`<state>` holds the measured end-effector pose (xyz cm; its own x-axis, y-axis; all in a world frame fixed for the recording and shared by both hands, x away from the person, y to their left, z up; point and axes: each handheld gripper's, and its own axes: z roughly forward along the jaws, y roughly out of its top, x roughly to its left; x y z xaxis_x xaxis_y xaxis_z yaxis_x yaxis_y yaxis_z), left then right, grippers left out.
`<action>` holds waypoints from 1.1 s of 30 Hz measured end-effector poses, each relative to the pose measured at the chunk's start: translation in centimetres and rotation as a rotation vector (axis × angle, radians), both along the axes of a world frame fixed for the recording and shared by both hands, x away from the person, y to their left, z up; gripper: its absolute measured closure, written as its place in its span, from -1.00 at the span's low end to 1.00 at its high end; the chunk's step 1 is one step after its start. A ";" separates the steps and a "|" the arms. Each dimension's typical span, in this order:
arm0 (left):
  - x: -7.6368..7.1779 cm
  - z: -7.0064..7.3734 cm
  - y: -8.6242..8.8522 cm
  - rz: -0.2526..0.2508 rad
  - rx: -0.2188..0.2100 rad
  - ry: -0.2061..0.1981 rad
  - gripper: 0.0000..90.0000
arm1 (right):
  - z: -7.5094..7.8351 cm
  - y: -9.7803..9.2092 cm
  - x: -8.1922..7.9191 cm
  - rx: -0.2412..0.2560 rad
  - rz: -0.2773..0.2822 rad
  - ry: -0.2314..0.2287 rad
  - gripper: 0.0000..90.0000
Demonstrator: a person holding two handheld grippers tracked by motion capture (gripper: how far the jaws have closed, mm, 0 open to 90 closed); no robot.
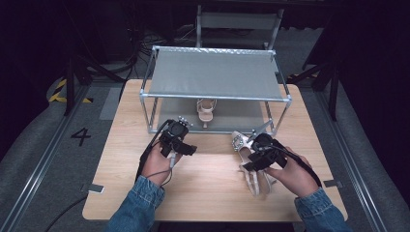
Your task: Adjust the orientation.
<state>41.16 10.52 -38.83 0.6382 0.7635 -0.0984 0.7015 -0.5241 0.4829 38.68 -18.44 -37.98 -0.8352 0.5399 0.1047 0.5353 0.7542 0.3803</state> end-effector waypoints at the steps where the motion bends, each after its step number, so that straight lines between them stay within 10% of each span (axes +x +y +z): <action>1: 0.0 0.0 0.0 -0.003 0.000 0.000 -0.16 | -0.2 0.3 0.1 -0.001 0.008 0.004 0.20; 12: 0.1 -0.2 0.1 -0.014 0.010 0.010 -0.16 | -3.4 2.5 1.4 -0.074 0.033 0.053 0.27; 17: 0.1 -0.2 0.3 -0.016 0.010 0.007 -0.15 | -4.2 2.9 1.4 -0.129 0.046 0.059 0.66; 33: 0.8 -0.5 -0.3 -0.029 0.013 0.023 -0.14 | -0.1 0.9 -1.0 -0.118 0.023 -0.048 0.81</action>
